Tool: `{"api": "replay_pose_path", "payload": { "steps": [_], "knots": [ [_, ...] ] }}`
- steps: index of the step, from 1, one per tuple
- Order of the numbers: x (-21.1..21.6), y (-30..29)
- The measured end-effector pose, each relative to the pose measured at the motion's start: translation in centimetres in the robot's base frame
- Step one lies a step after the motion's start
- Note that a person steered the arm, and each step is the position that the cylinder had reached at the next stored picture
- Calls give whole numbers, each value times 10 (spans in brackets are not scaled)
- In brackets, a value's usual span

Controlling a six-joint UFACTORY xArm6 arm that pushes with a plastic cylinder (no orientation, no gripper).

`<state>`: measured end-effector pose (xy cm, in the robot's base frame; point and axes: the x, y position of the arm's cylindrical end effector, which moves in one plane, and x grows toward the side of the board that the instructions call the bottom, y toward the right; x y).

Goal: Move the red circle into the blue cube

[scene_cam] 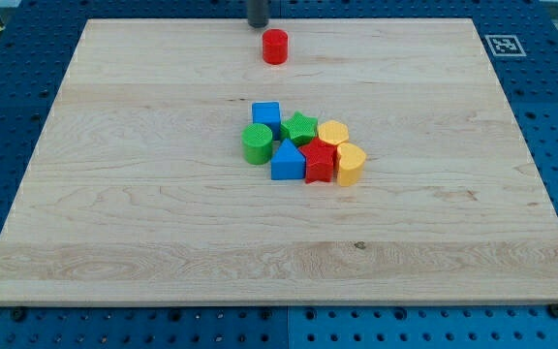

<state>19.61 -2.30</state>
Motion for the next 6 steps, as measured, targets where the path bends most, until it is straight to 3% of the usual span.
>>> {"api": "replay_pose_path", "payload": {
  "steps": [4, 6],
  "knots": [
    [72, 25],
    [81, 56]
  ]
}}
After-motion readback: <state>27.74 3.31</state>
